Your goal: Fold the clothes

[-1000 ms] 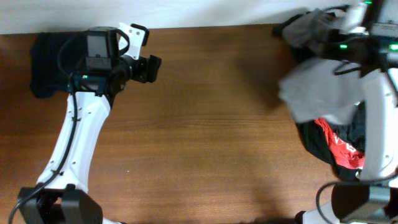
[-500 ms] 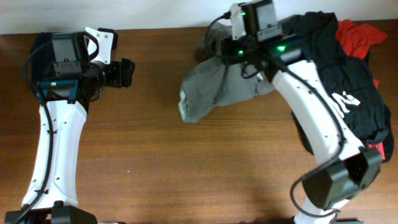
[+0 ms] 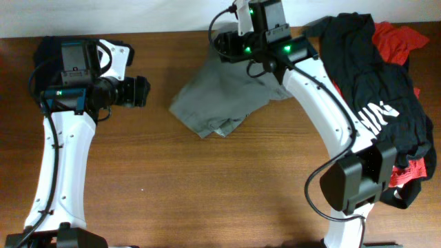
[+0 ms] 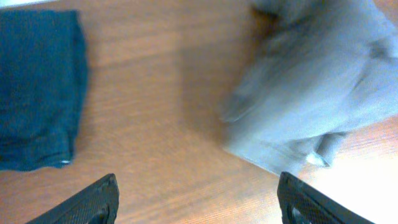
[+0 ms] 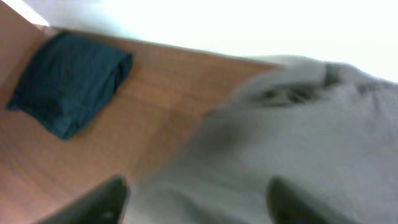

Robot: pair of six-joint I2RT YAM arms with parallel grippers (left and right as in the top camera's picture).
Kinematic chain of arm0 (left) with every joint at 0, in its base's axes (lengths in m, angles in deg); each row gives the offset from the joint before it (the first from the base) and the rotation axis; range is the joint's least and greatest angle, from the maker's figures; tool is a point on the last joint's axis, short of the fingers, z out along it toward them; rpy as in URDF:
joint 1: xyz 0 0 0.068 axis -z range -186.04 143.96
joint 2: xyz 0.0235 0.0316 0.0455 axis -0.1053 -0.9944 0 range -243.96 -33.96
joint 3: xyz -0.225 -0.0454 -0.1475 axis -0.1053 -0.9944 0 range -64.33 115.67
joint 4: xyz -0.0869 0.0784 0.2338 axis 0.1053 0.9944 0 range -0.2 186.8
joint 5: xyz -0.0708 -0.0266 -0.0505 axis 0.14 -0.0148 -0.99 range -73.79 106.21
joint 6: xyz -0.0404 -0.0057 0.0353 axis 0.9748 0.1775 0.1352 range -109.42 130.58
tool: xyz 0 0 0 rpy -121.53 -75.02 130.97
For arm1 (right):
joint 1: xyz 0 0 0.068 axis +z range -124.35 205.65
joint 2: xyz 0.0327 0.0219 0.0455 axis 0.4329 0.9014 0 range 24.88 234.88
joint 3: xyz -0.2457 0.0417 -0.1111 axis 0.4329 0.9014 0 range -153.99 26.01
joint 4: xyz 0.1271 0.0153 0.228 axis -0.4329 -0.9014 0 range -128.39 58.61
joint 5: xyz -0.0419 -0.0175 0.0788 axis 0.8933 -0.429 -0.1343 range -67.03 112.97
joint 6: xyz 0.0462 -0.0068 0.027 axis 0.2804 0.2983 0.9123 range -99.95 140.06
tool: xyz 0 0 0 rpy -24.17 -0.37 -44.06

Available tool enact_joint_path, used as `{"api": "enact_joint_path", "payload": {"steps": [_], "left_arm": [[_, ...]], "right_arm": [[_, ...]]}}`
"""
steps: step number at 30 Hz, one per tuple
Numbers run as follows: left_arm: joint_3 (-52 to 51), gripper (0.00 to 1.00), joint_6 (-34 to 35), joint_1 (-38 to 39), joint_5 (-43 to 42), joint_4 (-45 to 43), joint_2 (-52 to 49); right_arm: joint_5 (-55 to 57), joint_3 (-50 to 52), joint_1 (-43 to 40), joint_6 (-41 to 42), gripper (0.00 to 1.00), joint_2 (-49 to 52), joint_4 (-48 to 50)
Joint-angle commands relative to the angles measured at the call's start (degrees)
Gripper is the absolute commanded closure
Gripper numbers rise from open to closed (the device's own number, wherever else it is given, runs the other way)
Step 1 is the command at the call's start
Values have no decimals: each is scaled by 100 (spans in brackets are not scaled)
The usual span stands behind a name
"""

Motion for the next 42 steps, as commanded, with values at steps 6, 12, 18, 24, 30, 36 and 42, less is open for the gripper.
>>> {"api": "enact_joint_path", "payload": {"steps": [6, 12, 18, 24, 30, 36, 42], "left_arm": [[-20, 19, -1574, 994, -782, 807, -37], [-282, 38, -2159, 2409, 358, 804, -918], [-282, 48, -2153, 2723, 1073, 758, -1976], [-282, 51, -1834, 2699, 1539, 90, -2625], [-282, 50, -1814, 2695, 1521, -474, -2726], [-282, 50, -1794, 2695, 1519, -505, -2909], [-284, 50, -1792, 2695, 1515, -273, -3086]], "right_arm": [[-87, -1193, -774, -809, 1, -737, -3108], [-55, -686, -1213, -925, 3, -651, -3661], [-103, -68, -1246, -966, 5, -651, -3311], [-114, 273, -1239, -966, 7, -651, -3097], [-173, 597, -1239, -966, 7, -651, -2929], [-245, 774, -1239, -966, 7, -651, -2887], [-243, 774, -1241, -968, 7, -651, -2885]]}}
